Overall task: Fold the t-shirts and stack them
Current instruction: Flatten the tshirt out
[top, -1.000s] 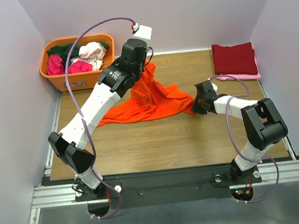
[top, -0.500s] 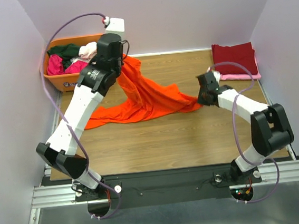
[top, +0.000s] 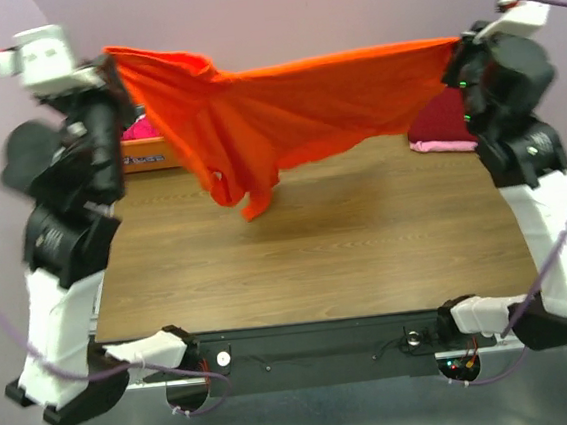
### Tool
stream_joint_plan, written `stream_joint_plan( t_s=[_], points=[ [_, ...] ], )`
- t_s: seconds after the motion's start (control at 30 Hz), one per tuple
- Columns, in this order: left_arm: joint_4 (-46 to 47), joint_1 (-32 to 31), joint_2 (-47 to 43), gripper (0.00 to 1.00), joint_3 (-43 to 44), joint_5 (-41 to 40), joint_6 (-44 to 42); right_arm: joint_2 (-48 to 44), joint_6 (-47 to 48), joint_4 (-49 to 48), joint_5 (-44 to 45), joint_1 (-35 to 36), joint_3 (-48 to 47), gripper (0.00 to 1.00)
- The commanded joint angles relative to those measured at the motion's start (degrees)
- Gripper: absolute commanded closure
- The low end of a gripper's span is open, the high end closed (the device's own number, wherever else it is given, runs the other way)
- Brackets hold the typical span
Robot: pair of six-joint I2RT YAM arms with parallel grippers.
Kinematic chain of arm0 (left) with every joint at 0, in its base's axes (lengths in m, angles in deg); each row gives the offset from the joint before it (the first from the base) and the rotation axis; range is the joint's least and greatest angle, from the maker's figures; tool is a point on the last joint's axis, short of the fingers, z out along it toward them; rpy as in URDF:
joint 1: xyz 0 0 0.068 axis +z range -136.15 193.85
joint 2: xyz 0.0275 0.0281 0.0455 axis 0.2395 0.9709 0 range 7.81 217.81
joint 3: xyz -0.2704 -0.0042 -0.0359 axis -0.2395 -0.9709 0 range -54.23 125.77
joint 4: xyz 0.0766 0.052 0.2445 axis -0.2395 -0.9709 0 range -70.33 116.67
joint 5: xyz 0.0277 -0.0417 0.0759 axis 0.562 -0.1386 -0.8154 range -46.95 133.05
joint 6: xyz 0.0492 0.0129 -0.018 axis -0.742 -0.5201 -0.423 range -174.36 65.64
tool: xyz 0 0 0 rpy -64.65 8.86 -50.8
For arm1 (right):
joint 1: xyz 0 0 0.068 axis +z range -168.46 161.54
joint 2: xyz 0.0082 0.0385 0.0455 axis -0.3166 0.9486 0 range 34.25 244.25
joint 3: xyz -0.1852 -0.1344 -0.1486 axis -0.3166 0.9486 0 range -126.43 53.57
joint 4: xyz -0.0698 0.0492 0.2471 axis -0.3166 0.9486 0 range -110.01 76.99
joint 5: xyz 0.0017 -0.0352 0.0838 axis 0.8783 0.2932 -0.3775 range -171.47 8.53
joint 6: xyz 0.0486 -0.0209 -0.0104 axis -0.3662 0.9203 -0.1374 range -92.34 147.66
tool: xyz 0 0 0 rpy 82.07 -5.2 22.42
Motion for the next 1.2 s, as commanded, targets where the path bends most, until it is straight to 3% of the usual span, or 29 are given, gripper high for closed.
stream_joint_plan(
  t_s=[0.0,0.1,0.33,0.6,0.73,0.9,1.03,1.17],
  points=[
    [7.9,0.2,-6.6,1.0,2.7,3.3,-0.4,-5.7,6.8,0.4,1.5,-0.1,-5.1,0.99],
    [8.0,0.2,-11.2,1.0,2.7,9.8,1.3,-10.8,9.0,0.3,-3.4,-0.1,-7.2,0.99],
    [5.8,0.2,-16.2,1.0,4.0,16.6,5.1,-18.5,12.7,0.4,-13.2,-0.1,-6.6,0.99],
    [0.7,0.2,-14.1,1.0,1.0,11.0,3.2,-21.2,14.3,0.5,-17.5,-0.1,1.0,0.99],
    [1.9,0.2,-11.7,1.0,-10.8,5.6,1.5,-18.8,13.9,0.5,-17.7,-0.1,7.7,0.99],
    [10.3,1.4,-7.0,1.0,-26.0,3.1,-0.7,-13.6,13.4,-0.2,-15.5,-0.1,15.4,0.99],
    [18.9,6.8,-0.7,1.0,-37.8,7.5,-0.7,-7.1,15.2,-4.8,-13.1,-0.1,23.1,0.99],
    [26.1,12.9,11.2,1.0,-39.7,11.6,0.2,2.9,18.3,-14.2,-9.6,-0.2,30.6,0.99]
  ],
)
